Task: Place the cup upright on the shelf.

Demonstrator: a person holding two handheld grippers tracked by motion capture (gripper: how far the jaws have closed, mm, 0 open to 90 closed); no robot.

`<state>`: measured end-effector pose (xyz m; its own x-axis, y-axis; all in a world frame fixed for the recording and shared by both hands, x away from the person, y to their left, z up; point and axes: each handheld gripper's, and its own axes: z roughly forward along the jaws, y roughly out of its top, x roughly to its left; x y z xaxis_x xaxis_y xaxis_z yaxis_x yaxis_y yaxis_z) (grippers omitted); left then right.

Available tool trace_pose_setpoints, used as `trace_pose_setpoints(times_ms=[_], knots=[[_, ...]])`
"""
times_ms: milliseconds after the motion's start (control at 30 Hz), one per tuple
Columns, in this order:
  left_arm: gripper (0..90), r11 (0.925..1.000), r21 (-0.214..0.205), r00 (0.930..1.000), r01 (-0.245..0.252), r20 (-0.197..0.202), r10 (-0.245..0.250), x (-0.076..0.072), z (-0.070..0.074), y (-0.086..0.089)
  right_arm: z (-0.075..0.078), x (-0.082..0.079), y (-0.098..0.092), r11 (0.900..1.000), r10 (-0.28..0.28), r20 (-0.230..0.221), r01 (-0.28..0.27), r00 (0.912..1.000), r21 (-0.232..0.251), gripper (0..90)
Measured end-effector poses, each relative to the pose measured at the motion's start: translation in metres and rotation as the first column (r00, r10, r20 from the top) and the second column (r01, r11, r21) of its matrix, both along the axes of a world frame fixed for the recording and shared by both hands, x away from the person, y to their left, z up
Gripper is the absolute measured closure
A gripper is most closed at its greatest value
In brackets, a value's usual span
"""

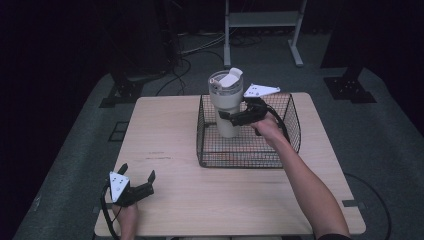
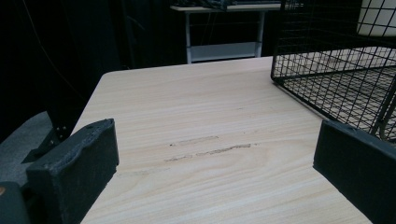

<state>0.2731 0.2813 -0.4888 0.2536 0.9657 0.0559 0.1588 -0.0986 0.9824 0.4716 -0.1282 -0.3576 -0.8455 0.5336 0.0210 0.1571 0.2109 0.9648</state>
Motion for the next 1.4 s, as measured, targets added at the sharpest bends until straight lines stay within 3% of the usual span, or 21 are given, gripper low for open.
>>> trace_pose_setpoints(times_ms=[233, 500, 1167, 1267, 1400], knots=[[0.0, 1.0, -0.001, 1.0, 0.0, 0.0, 0.0, 0.0, 0.0, 0.0, -0.018, 0.002, 0.004, 0.9995, 0.025, -0.017, -0.025, 0.9995, -0.017, 8.9], [0.0, 1.0, -0.006, 1.0, 0.001, 0.002, -0.001, 0.0, 0.0, 0.0, -0.035, 0.013, 0.002, 0.9996, 0.01, -0.057, -0.011, 0.9983, -0.024, 8.9], [0.0, 1.0, 0.0, 1.0, 0.004, 0.0, -0.004, 0.0, 0.0, 0.001, -0.056, 0.028, 0.003, 0.9967, -0.016, -0.113, 0.007, 0.9934, -0.081, 8.9], [0.0, 1.0, -0.001, 1.0, 0.005, 0.001, -0.005, 0.0, 0.0, 0.001, -0.062, 0.031, 0.002, 0.994, -0.03, -0.134, 0.015, 0.9905, -0.108, 8.9], [0.0, 1.0, -0.004, 1.0, 0.005, 0.0, -0.005, 0.0, 0.0, 0.001, -0.064, 0.03, 0.003, 0.9935, -0.02, -0.119, 0.007, 0.9926, -0.113, 8.8]])
